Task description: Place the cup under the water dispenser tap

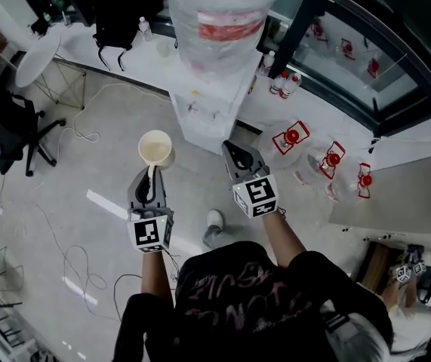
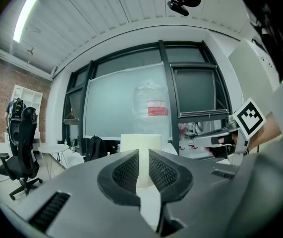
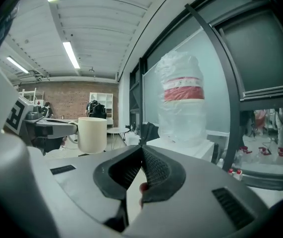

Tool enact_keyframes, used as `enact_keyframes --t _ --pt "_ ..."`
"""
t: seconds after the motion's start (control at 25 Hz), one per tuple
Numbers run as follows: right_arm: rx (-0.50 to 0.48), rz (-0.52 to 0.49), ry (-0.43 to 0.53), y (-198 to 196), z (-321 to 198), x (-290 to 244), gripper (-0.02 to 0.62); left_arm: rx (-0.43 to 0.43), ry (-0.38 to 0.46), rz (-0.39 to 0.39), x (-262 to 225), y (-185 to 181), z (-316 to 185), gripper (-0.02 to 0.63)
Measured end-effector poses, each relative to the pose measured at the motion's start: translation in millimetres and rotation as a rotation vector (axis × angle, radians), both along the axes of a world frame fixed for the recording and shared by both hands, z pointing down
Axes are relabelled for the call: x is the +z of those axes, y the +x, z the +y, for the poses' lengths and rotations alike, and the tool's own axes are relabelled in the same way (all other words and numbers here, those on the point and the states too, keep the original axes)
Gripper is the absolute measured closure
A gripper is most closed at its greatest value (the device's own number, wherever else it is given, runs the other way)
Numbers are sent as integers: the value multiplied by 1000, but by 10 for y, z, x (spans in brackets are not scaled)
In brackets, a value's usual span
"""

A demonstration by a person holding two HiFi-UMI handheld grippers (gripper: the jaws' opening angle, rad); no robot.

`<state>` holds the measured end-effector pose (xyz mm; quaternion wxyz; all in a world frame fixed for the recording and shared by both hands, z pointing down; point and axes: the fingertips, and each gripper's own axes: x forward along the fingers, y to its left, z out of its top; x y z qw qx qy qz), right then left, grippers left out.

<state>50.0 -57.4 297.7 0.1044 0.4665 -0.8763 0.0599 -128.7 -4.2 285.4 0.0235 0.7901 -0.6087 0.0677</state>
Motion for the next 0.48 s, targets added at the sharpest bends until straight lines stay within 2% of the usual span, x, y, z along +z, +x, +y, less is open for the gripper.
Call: enact_keyframes --t 0.48 --pt "-39 -60 -24 49 -282 62 581 -4 17 -54 -194 76 -314 560"
